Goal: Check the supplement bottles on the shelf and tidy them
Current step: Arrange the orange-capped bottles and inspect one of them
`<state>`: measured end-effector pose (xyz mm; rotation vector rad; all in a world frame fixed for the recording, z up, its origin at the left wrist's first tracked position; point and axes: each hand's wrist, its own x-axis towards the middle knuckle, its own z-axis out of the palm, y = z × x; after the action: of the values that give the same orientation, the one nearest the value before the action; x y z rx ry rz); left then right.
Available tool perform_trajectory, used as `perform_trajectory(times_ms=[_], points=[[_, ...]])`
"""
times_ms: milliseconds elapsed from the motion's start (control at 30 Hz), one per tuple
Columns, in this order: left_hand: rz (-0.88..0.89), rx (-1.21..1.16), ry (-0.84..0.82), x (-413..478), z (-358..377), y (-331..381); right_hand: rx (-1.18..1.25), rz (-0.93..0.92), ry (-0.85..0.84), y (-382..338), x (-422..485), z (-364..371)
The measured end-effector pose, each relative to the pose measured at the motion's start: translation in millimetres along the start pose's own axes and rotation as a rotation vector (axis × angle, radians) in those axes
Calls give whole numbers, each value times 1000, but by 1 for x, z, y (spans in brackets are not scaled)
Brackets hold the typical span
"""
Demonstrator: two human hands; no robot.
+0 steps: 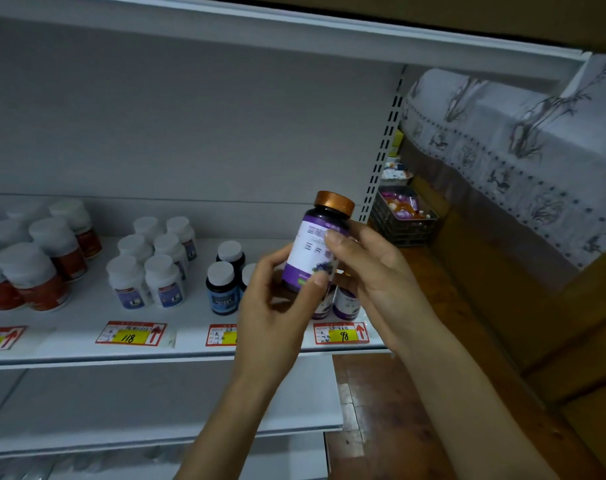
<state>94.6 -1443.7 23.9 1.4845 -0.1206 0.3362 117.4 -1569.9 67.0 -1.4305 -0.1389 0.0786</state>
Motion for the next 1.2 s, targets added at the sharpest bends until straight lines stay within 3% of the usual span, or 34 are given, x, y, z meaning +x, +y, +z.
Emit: perform_trajectory(times_ms=[133, 367, 433, 600, 767, 933, 1200], points=[[309, 447, 51, 5, -9, -10, 8, 50, 22, 7, 2, 0], [474, 712, 106, 8, -10, -13, 92, 68, 12, 10, 1, -4], [429, 631, 54, 8, -11, -13, 120, 56, 8, 10, 1, -8], [-31, 19, -251, 6, -4, -6, 116, 29, -19, 8, -1, -18], [66, 91, -158, 11, -3, -5, -33, 13, 19, 10, 0, -23], [190, 219, -124, 17, -2, -8, 7, 27, 8, 11, -2, -27], [159, 117, -120, 20, 1, -13, 82, 23, -19, 12, 3, -31]])
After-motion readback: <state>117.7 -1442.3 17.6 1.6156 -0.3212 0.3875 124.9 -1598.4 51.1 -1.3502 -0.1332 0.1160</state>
